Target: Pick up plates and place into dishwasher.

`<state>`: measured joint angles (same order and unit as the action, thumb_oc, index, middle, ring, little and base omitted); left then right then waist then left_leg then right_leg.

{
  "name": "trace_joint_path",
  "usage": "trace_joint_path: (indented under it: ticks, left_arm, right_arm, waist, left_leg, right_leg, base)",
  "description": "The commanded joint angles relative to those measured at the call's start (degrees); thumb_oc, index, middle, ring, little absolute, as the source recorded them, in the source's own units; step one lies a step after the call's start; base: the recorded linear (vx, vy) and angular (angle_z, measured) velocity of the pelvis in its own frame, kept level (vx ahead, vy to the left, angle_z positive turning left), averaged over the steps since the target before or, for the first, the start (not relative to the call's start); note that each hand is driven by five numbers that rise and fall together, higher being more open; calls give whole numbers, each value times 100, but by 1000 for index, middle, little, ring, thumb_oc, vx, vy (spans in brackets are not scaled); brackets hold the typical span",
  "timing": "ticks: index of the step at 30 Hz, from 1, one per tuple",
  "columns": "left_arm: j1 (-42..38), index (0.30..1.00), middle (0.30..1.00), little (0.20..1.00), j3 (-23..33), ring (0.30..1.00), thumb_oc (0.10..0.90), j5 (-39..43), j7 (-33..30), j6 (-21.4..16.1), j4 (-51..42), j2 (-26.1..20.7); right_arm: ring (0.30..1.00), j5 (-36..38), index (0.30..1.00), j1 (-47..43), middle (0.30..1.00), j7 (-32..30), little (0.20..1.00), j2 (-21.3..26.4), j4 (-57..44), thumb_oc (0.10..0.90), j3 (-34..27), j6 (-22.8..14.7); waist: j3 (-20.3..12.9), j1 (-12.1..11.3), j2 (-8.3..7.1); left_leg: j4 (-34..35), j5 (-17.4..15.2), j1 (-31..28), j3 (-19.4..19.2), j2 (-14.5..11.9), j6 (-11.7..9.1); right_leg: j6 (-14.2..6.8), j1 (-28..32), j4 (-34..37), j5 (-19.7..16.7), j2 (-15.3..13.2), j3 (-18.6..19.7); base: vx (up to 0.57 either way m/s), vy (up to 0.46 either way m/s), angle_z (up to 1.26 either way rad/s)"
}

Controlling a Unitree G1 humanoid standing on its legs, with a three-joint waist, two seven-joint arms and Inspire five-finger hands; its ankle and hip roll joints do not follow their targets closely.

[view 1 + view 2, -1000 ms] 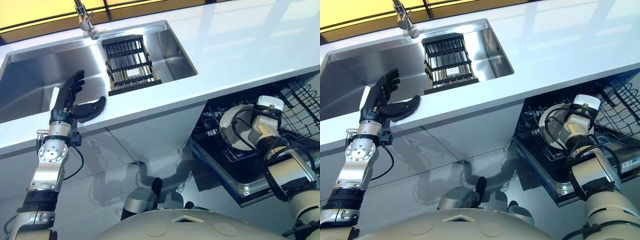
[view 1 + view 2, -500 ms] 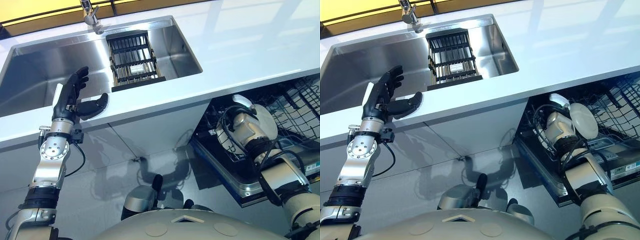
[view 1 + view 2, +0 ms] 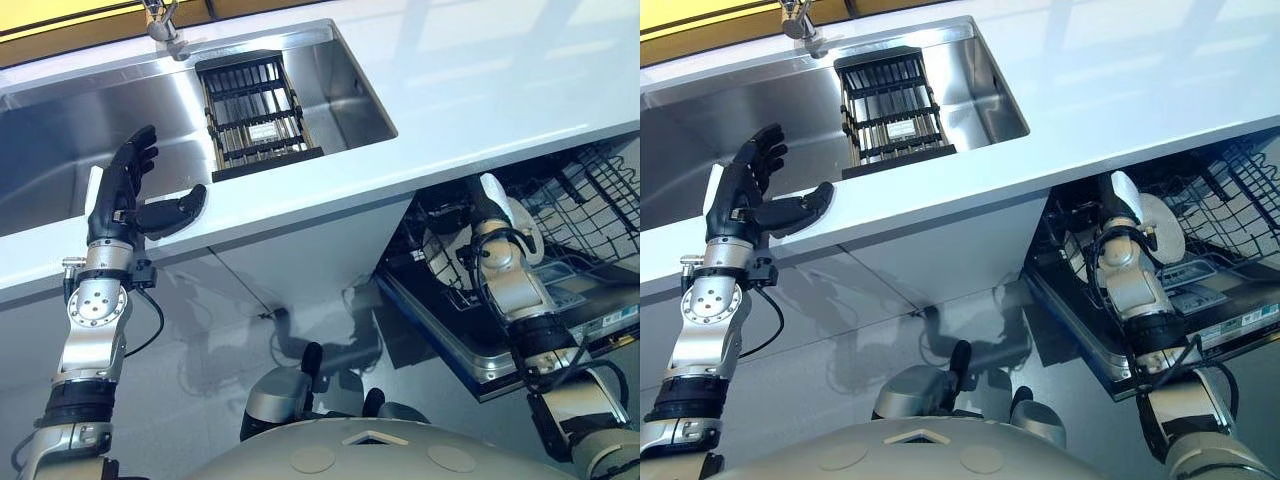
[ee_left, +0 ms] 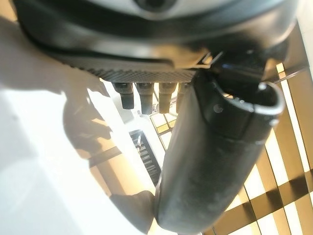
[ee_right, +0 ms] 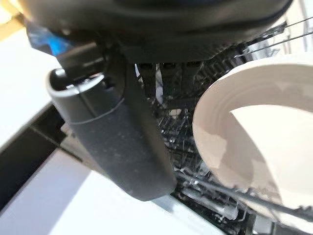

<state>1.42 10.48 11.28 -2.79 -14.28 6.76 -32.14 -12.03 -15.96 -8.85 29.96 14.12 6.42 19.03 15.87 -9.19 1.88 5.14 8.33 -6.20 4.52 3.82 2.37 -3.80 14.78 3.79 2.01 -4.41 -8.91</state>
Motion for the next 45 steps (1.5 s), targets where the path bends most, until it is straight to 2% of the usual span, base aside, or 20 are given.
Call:
trace_joint_path:
  ticks: [1, 6, 8, 10, 13, 15, 20, 23, 26, 29, 32, 37, 45]
  left_arm:
    - [98, 900, 900, 900, 208, 900, 800, -24, -18, -499, -125, 3]
    - [154, 900, 900, 900, 300, 900, 800, -56, -52, -633, -42, 103]
    - [160, 900, 900, 900, 309, 900, 800, -56, -56, -644, -39, 114]
    - [206, 900, 900, 900, 381, 900, 800, -70, -80, -735, -7, 198]
    - [235, 900, 900, 900, 424, 900, 800, -121, -98, -840, 23, 263]
    - [254, 900, 900, 900, 486, 900, 800, -142, -84, -948, 48, 301]
    - [303, 900, 900, 900, 621, 900, 800, -199, -87, -1151, 74, 352]
    - [307, 900, 900, 900, 701, 900, 800, -230, -93, -1152, 11, 356]
    - [277, 900, 900, 900, 698, 900, 800, -294, -116, -1209, 78, 359]
    - [250, 900, 900, 900, 647, 900, 800, -330, -222, -1126, 29, 353]
    - [242, 900, 900, 900, 590, 900, 800, -261, -376, -1092, -25, 361]
    - [356, 900, 900, 900, 609, 900, 800, -158, -477, -1057, -156, 402]
    - [530, 900, 900, 900, 668, 900, 800, 62, -576, -951, -281, 417]
  right_arm:
    - [900, 147, 900, -82, 900, -719, 900, 201, -658, 800, -501, -815]
    - [900, 681, 900, 433, 900, -1020, 900, 44, -886, 800, -1031, -1610]
    - [900, 767, 900, 482, 900, -1044, 900, 25, -903, 800, -1069, -1669]
    - [900, 830, 900, 767, 900, -1244, 900, -146, -970, 800, -1309, -2096]
    - [900, 806, 900, 947, 900, -1452, 900, -254, -905, 800, -1488, -2344]
    - [900, 1091, 900, 1127, 900, -1533, 900, -385, -788, 800, -1665, -2547]
    - [900, 1814, 900, 1480, 900, -1254, 900, -747, -370, 800, -1837, -2785]
    - [900, 2773, 900, 1604, 900, -549, 900, -975, -83, 800, -1786, -3075]
    - [900, 2847, 900, 1670, 900, -439, 900, -1068, 282, 800, -1683, -3407]
    - [900, 2996, 900, 1711, 900, -263, 900, -1074, 450, 800, -1610, -3549]
    - [900, 3367, 900, 1764, 900, 80, 900, -1057, 614, 800, -1511, -3663]
    - [900, 3498, 900, 1944, 900, 579, 900, -1142, 629, 800, -1333, -3882]
    - [900, 3616, 900, 2228, 900, 903, 900, -1263, 520, 800, -1037, -3870]
  waist:
    - [-846, 262, -43]
    - [-938, 415, -50]
    - [-944, 428, -49]
    - [-993, 532, -27]
    - [-1037, 625, -2]
    - [-1065, 721, 30]
    - [-1068, 862, 88]
    - [-1027, 915, 152]
    - [-979, 939, 229]
    - [-928, 967, 310]
    - [-831, 1007, 475]
    - [-754, 1029, 698]
    - [-707, 1003, 919]
  left_leg:
    - [-86, -1003, -459, -180, 170, 110]
    - [-42, -1058, -490, -312, 158, 114]
    - [-38, -1062, -493, -326, 157, 113]
    - [-14, -1083, -510, -429, 137, 96]
    - [-14, -1110, -499, -524, 114, 81]
    - [-14, -1174, -527, -597, 83, 61]
    - [-14, -1198, -537, -709, 48, 26]
    - [-14, -1190, -554, -728, 21, 14]
    - [-14, -1163, -547, -737, 12, -12]
    - [-14, -1131, -531, -729, 16, -32]
    - [-44, -1074, -475, -701, 34, -61]
    - [-94, -983, -387, -623, 55, -118]
    - [-224, -888, -240, -509, 77, -227]
  right_leg:
    - [-163, -925, -855, -8, 206, -12]
    - [-202, -951, -793, -33, 230, 71]
    - [-204, -953, -788, -35, 232, 77]
    - [-216, -954, -742, -38, 247, 103]
    - [-225, -959, -690, -38, 259, 134]
    - [-236, -914, -651, 29, 267, 168]
    - [-248, -913, -630, 42, 270, 219]
    - [-203, -897, -626, 113, 269, 200]
    - [-171, -916, -688, 175, 241, 153]
    - [-139, -957, -787, 231, 215, 122]
    - [-83, -1051, -972, 330, 169, 100]
    - [7, -1115, -1175, 478, 164, 74]
    - [157, -1127, -1320, 644, 149, -66]
  base:
    - [-90, -47, -18]
    - [-76, -49, -10]
    - [-51, -35, -15]
    - [-89, -56, -7]
    - [-69, -42, -21]
    - [-57, -37, -14]
    - [-25, -32, -13]
    - [26, -38, -20]
    - [22, -25, -7]
    - [7, -3, -1]
    - [4, 24, 2]
    - [18, 41, 4]
    - [23, 33, 14]
